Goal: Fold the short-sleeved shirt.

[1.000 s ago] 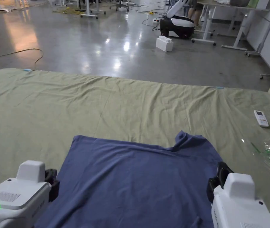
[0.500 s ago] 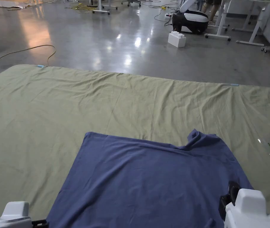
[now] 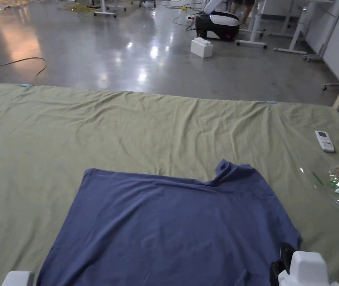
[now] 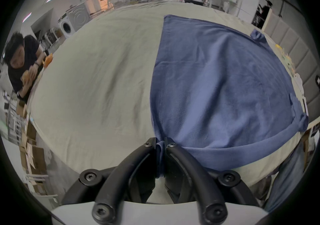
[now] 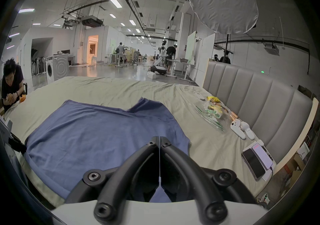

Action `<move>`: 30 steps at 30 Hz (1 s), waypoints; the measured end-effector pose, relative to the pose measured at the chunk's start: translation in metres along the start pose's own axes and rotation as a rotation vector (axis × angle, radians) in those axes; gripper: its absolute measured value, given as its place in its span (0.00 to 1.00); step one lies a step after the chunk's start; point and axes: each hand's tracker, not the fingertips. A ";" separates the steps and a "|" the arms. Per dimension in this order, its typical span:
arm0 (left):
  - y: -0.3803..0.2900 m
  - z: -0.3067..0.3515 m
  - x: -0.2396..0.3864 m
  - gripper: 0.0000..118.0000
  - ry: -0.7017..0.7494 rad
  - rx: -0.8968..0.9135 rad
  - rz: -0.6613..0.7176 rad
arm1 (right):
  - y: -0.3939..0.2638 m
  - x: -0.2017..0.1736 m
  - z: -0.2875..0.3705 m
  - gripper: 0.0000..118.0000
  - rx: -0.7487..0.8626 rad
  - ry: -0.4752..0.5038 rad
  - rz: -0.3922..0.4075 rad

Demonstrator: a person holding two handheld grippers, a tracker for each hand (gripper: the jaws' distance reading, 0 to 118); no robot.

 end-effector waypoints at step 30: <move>-0.017 -0.009 -0.023 0.06 -0.023 0.083 0.032 | -0.093 0.050 -0.021 0.04 -0.652 0.066 0.106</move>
